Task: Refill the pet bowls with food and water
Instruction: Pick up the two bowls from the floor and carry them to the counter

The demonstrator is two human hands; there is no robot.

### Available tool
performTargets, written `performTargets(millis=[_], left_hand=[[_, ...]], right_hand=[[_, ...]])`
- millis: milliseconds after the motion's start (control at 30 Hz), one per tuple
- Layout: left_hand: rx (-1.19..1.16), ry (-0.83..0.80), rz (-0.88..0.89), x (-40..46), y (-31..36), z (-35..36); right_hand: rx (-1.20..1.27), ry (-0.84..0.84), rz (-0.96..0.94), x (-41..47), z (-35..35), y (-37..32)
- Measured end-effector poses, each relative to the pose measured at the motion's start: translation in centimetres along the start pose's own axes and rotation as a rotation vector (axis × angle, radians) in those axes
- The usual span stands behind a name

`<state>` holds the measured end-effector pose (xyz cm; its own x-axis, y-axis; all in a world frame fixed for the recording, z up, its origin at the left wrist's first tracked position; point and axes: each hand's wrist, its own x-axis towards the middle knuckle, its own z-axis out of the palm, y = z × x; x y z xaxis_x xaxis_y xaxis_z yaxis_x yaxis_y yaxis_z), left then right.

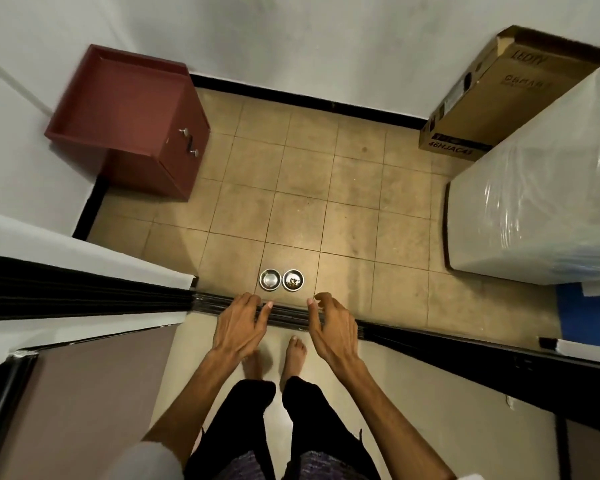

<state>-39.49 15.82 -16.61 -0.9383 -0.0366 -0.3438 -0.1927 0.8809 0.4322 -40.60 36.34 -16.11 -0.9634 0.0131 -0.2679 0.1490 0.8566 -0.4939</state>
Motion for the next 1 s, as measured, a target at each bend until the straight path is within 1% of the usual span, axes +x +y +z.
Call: performTargets(millis=[133,200,267,333,433,533,700,900,1000], left_hand=[[-0.258,-0.069,-0.218,2.1,-1.8,2.6],[-0.4,-0.122,-0.308,3.2,-2.9,4.3],[-0.49,-0.153,-0.352,4.5,-4.4,6.5],[-0.542,-0.173,-0.362,6.1,-6.6,9.4],[-0.578,-0.205,-0.403,8.4,-10.1,14.1],[-0.582,-0.177,-0.402,10.3,-11.6,16.9],[-0.582,-0.191,-0.398,13.1,-16.7,24.7],[-0.609,-0.248,-0.382,16.8,-23.9,35.2],[-0.538,-0.289,-0.35,19.3,-27.3,39.7]], right_hand=[[0.112,-0.091,0.081,2.6,2.5,2.0],[0.234,-0.159,0.126,3.5,4.2,3.2],[0.36,-0.228,0.192,4.7,6.4,4.6],[0.437,-0.285,0.243,5.8,8.8,6.2],[0.537,-0.355,0.302,7.3,12.3,8.3],[0.613,-0.386,0.356,8.8,16.6,11.0],[0.612,-0.395,0.415,11.4,26.0,17.5],[0.534,-0.403,0.356,14.8,36.6,25.0],[0.503,-0.406,0.321,16.9,41.3,28.2]])
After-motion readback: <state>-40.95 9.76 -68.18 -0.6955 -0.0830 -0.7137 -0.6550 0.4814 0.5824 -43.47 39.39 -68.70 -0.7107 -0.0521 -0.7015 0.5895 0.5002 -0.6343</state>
